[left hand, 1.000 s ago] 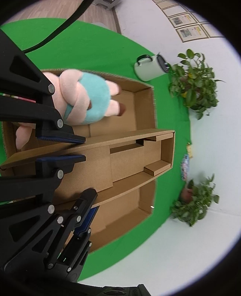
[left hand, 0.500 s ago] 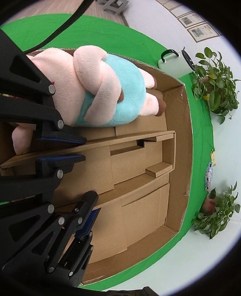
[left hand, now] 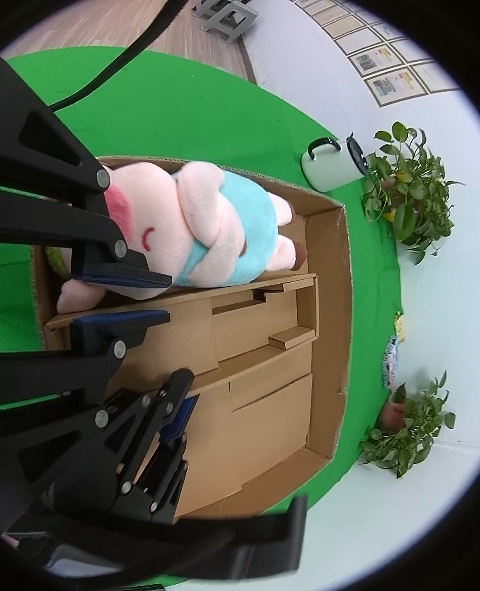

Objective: Organize objects
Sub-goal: 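Carry the cardboard insert over the box beside the plush pig, then lower the cardboard insert into the box and open the left gripper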

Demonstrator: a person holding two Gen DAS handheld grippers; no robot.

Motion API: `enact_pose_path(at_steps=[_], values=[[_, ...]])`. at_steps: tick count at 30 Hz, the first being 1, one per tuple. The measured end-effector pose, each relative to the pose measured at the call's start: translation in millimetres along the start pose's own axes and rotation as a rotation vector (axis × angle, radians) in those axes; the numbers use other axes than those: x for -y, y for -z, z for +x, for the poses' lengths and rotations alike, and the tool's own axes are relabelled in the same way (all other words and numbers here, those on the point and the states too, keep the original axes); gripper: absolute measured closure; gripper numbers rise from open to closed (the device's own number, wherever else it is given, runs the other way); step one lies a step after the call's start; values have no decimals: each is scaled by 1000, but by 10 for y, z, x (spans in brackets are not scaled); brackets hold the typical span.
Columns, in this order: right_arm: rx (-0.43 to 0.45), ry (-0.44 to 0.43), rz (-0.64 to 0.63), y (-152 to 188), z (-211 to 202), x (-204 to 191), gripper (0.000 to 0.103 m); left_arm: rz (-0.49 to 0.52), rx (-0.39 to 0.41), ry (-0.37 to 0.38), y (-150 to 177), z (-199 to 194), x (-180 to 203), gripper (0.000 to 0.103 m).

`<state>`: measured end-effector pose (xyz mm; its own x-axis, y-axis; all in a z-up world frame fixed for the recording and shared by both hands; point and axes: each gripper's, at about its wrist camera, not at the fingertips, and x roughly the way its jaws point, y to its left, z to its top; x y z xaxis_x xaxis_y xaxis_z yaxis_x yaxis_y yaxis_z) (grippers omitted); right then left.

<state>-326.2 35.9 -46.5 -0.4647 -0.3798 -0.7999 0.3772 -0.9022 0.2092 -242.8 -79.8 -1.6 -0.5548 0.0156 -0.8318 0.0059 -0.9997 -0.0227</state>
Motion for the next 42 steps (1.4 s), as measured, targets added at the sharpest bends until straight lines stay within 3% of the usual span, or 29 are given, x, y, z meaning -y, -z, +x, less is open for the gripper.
enact_pose_path(at_steps=[6, 8, 10, 11, 12, 13, 14, 15, 22, 26, 31, 36, 42], values=[[9, -4, -35, 15, -102, 49, 92, -25, 78, -15, 125, -200, -39, 90], [50, 48, -46, 46, -280, 64, 89, -25, 133, -11, 174, -341, -28, 88], [134, 105, -69, 132, -607, 53, 71, -16, 199, -30, 239, -499, -7, 70], [164, 110, -78, 185, -719, 45, 63, -18, 238, -42, 280, -586, 4, 46], [224, 118, -98, 314, -936, 35, 41, -26, 318, -59, 377, -734, 27, 24], [254, 124, -107, 387, -1044, 27, 19, -34, 382, -60, 455, -833, 29, 20], [303, 135, -121, 548, -1241, 26, 13, -43, 465, -53, 556, -964, 62, 20], [322, 138, -125, 627, -1327, 26, 7, -42, 493, -50, 605, -1022, 94, 20], [384, 203, -69, 1343, -1944, 237, 5, -9, 505, 0, 904, -1281, 397, 20], [398, 238, -76, 1567, -2143, 293, 5, -21, 482, 15, 995, -1347, 495, 20], [392, 212, -74, 1677, -2300, 309, 5, -3, 467, 8, 998, -1344, 569, 20], [389, 178, -45, 1698, -2360, 355, 5, 65, 407, -14, 893, -1169, 709, 20], [353, 169, -39, 1801, -2315, 426, 5, 114, 291, -49, 593, -606, 821, 20]])
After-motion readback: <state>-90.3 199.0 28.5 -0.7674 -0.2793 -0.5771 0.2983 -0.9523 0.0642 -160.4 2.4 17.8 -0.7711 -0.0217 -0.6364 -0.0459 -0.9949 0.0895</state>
